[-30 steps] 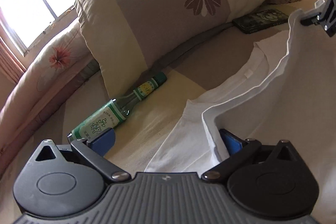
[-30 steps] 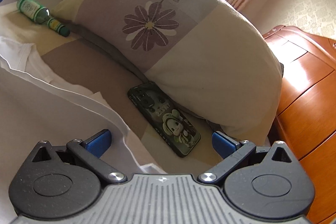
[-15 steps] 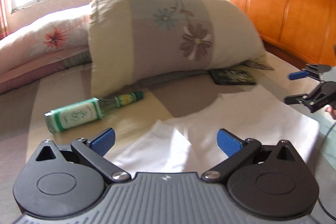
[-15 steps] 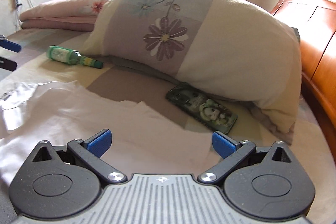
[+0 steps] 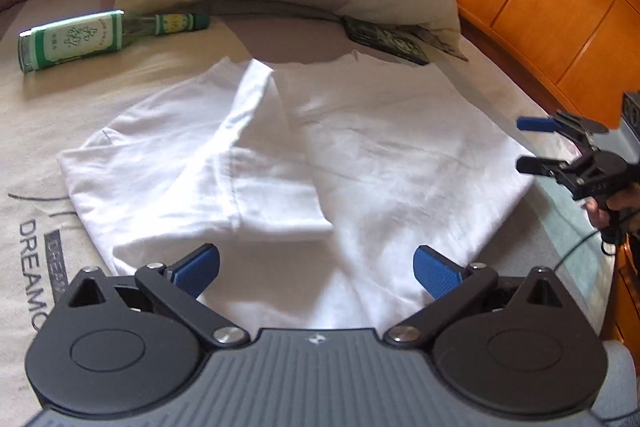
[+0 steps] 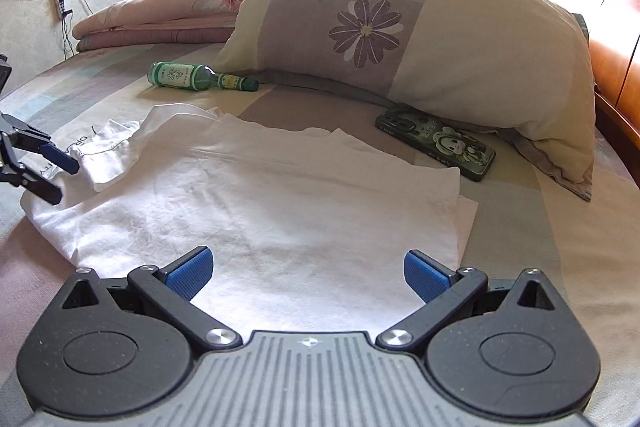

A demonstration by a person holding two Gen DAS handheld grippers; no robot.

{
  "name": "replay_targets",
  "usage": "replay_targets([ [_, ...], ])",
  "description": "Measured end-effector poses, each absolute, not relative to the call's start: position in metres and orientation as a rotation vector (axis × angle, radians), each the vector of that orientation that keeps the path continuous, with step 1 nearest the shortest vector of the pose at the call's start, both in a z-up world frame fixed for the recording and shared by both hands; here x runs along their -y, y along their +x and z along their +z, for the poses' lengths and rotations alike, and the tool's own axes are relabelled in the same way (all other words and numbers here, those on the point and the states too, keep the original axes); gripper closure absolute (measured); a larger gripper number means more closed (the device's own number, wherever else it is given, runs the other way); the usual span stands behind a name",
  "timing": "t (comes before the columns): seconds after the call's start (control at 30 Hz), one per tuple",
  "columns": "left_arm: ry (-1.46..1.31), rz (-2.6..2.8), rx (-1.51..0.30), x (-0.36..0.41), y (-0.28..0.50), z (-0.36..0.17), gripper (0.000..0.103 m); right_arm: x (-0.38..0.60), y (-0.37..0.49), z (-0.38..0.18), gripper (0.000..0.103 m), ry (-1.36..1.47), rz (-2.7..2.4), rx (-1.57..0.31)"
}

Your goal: Fold clothes

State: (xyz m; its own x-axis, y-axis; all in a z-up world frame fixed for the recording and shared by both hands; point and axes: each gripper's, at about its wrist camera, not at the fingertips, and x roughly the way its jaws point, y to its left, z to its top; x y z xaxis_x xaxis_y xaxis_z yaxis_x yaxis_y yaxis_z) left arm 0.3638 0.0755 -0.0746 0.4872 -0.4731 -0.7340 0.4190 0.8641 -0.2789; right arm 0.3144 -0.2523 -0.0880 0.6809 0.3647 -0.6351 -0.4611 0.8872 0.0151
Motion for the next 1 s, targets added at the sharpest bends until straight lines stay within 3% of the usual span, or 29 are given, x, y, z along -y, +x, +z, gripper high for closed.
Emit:
replay_targets([
  [0.17, -0.151, -0.374, -0.817, -0.099, 0.402, -0.06, 0.001, 0.253, 0.314, -0.092, 0.0, -0.143, 0.47, -0.686],
  [0.43, -0.17, -0.399, -0.764, -0.099, 0.387, -0.053, 0.001, 0.274, 0.321, -0.096, 0.0, -0.083, 0.449, -0.709],
  [0.5, -0.141, -0.442, -0.783, -0.091, 0.374, -0.058, 0.001, 0.281, 0.325, -0.097, 0.007, -0.059, 0.426, -0.714],
  [0.57, -0.096, -0.49, -0.793, -0.081, 0.357, -0.064, 0.001, 0.289, 0.328, -0.098, 0.024, -0.042, 0.409, -0.724],
  [0.67, -0.041, -0.49, -0.799, -0.074, 0.336, -0.071, 0.001, 0.298, 0.334, -0.101, 0.034, -0.048, 0.366, -0.734],
  [0.9, -0.049, -0.481, -0.835, -0.081, 0.321, -0.082, 0.001, 0.311, 0.391, -0.105, 0.039, 0.063, 0.276, -0.728],
  [1.0, -0.062, -0.476, -0.834, -0.083, 0.32, -0.082, 0.001, 0.312, 0.425, -0.113, 0.049, 0.106, 0.26, -0.736],
])
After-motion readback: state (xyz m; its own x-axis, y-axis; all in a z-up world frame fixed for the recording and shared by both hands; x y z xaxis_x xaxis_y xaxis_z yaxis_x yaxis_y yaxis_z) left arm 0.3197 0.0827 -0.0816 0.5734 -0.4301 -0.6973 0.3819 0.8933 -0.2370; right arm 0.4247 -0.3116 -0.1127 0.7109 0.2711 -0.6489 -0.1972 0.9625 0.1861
